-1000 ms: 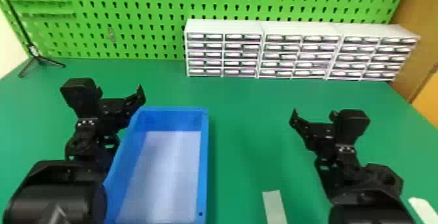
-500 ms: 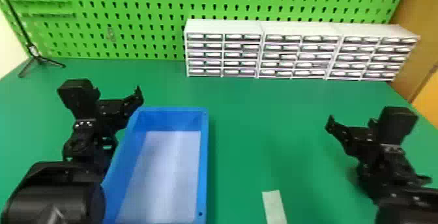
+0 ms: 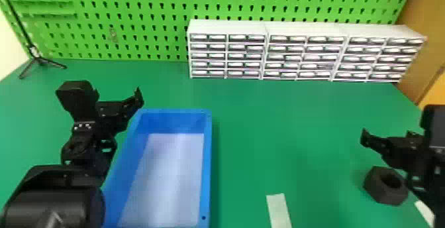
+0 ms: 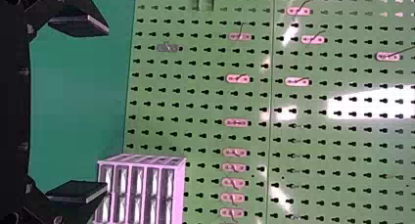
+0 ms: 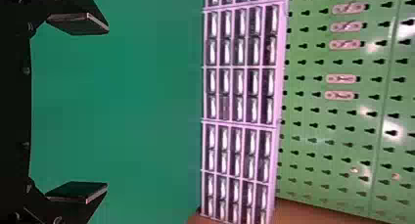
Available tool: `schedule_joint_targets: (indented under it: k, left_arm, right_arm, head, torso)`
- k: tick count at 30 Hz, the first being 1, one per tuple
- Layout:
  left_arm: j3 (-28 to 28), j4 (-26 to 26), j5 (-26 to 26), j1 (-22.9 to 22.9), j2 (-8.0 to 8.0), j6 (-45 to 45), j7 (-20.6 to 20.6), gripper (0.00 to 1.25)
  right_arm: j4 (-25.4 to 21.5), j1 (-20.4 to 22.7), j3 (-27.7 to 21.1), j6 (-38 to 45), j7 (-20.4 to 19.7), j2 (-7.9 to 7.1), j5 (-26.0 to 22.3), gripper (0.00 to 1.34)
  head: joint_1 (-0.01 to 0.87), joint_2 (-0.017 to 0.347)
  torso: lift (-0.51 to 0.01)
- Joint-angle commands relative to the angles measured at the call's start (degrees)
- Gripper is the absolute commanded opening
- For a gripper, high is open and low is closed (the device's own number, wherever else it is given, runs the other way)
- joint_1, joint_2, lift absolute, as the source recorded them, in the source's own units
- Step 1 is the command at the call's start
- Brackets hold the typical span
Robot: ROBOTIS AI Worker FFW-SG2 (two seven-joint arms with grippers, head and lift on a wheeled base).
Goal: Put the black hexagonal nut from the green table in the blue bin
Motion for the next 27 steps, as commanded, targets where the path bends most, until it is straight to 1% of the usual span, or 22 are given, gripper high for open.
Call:
schedule_joint_targets:
  k: [1, 4, 7, 8, 11, 13, 14, 16, 18, 19, 20, 23, 24, 27]
  left_arm:
    - [0.1, -0.1, -0.2, 0.0, 0.00, 0.0, 0.0, 1.08]
    - [0.1, -0.2, -0.3, 0.1, 0.00, 0.0, 0.0, 1.08]
    - [0.1, -0.2, -0.4, 0.2, 0.09, 0.0, 0.0, 1.08]
    - [0.2, -0.2, -0.4, 0.2, 0.09, 0.0, 0.0, 1.08]
    - [0.1, -0.2, -0.6, 0.0, 0.09, 0.1, 0.0, 1.08]
    - [0.1, -0.2, -0.8, -0.1, 0.09, 0.1, 0.0, 1.08]
    - [0.1, -0.2, -0.8, -0.1, 0.09, 0.1, 0.0, 1.08]
    - [0.2, -0.3, -0.9, 0.0, 0.09, 0.1, 0.0, 1.08]
    - [0.4, -0.5, -1.1, 0.2, 0.18, 0.2, 0.0, 1.08]
    - [0.5, -0.6, -1.1, 0.2, 0.18, 0.2, 0.0, 1.08]
    - [0.4, -0.6, -1.3, 0.2, 0.18, 0.3, 0.0, 1.08]
    - [0.3, -0.6, -1.5, 0.3, 0.18, 0.5, 0.0, 1.08]
    - [0.4, -0.6, -1.5, 0.3, 0.26, 0.5, -0.1, 1.08]
    - [0.4, -0.7, -1.5, 0.2, 0.44, 0.5, 0.0, 1.08]
  right_arm:
    - [-3.3, 0.5, -2.2, 7.8, 2.4, -2.10, 0.0, 1.17]
    - [-5.5, 0.8, -3.6, 13.0, 3.9, -3.69, 0.1, 1.17]
    - [-6.6, 0.6, -4.7, 17.5, 5.9, -5.71, 0.4, 1.18]
    - [-6.9, 0.3, -5.0, 19.8, 7.0, -6.67, 0.4, 1.18]
    - [-8.2, -0.2, -6.0, 23.9, 9.9, -8.61, 1.0, 1.18]
    - [-9.6, -0.3, -6.3, 26.9, 11.2, -9.57, 1.8, 1.18]
    - [-10.5, -0.1, -6.5, 28.1, 13.1, -10.19, 3.3, 1.18]
    - [-11.8, 0.1, -6.7, 30.4, 14.0, -10.98, 3.8, 1.19]
    - [-12.6, 0.3, -6.7, 33.3, 15.6, -12.30, 3.9, 1.19]
    - [-12.6, 0.2, -6.7, 34.7, 17.3, -13.09, 4.0, 1.19]
    - [-12.6, 0.0, -6.8, 36.7, 20.6, -14.14, 5.0, 1.18]
    - [-12.7, -0.1, -5.4, 39.9, 29.0, -15.90, 11.8, 1.19]
    - [-12.7, -0.1, -4.7, 40.0, 30.7, -16.43, 13.4, 1.19]
    - [-12.6, 0.0, -3.8, 41.7, 33.7, -17.57, 15.2, 1.18]
  head:
    - [0.686, 0.028]
    - [0.686, 0.028]
    - [0.686, 0.028]
    - [0.686, 0.028]
    - [0.686, 0.028]
    - [0.686, 0.028]
    - [0.686, 0.028]
    - [0.686, 0.028]
    - [0.686, 0.028]
    - [0.686, 0.028]
    - [0.686, 0.028]
    - [0.686, 0.028]
    - [0.686, 0.028]
    - [0.686, 0.028]
  torso:
    - [-0.096]
    - [-0.096]
    - [-0.096]
    - [-0.096]
    - [-0.096]
    - [-0.096]
    - [-0.096]
    - [-0.096]
    - [-0.096]
    - [-0.096]
    - [-0.096]
    - [-0.096]
    - [-0.096]
    - [-0.096]
